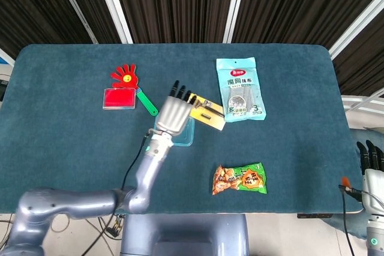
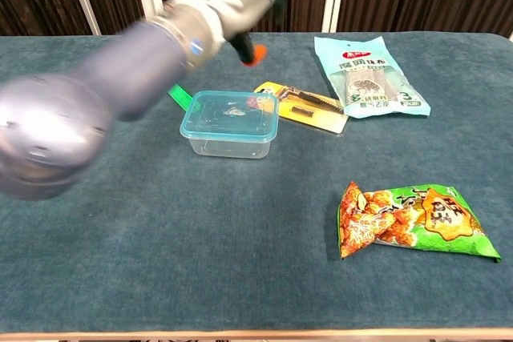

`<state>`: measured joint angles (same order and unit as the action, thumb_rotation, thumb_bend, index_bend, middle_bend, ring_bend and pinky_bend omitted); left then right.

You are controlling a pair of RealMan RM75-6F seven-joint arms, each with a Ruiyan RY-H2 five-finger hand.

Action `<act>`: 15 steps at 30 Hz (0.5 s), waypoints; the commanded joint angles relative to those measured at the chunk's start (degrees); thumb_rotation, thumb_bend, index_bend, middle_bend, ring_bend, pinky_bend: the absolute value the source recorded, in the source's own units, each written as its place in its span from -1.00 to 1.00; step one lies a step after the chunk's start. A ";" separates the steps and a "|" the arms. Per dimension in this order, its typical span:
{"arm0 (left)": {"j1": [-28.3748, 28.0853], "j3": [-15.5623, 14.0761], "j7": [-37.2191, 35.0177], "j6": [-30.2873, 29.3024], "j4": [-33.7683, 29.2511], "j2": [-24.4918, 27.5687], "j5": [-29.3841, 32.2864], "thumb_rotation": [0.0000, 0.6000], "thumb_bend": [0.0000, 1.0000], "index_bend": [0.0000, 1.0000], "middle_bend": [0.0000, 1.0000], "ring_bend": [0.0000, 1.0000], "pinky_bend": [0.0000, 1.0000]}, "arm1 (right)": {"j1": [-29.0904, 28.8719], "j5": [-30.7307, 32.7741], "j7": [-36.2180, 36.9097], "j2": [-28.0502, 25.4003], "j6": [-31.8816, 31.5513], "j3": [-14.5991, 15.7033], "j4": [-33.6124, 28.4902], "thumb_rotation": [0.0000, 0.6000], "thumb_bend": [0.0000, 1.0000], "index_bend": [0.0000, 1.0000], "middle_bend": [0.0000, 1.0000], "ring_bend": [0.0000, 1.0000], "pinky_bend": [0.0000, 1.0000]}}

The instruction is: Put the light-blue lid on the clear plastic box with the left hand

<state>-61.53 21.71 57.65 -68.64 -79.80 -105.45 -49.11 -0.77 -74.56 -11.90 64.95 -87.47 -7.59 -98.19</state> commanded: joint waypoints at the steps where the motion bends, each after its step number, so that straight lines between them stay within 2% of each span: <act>1: 11.35 -2.81 6.64 -12.89 -21.33 15.05 3.31 1.00 -0.30 -0.54 -0.64 -0.81 -0.81 | -0.05 -0.34 -0.21 0.05 -0.07 0.14 0.30 1.00 -0.29 -0.97 -0.97 -1.00 -1.00; 3: 16.58 -5.41 3.15 -15.86 -27.27 20.62 2.07 1.00 -0.35 -0.59 -0.71 -0.89 -0.90 | -0.06 -0.72 -0.33 0.00 -0.19 0.24 0.51 1.00 -0.29 -0.98 -0.97 -1.00 -1.00; 7: 24.55 -10.66 -4.76 -18.34 -32.47 28.81 -1.34 1.00 -0.37 -0.62 -0.76 -0.92 -0.96 | -0.16 -1.70 -0.21 -0.28 -0.20 0.51 0.75 1.00 -0.29 -0.99 -0.97 -1.00 -1.00; 12: 34.99 -17.93 -21.30 -19.55 -32.57 36.51 -7.95 1.00 -0.37 -0.63 -0.77 -0.92 -0.97 | -0.49 -3.50 -0.29 -0.57 0.12 1.19 1.11 1.00 -0.29 -0.99 -0.97 -1.00 -1.00; 15: 39.27 -21.72 -30.27 -19.46 -30.02 38.38 -13.53 1.00 -0.37 -0.63 -0.77 -0.92 -0.98 | -0.61 -4.24 -0.53 -0.56 -0.10 1.28 1.43 1.00 -0.29 -0.99 -0.97 -1.00 -1.00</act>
<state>-29.46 6.51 38.74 -86.44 -110.60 -72.17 -55.40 -1.32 -78.65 -12.33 64.39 -87.49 -6.35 -96.87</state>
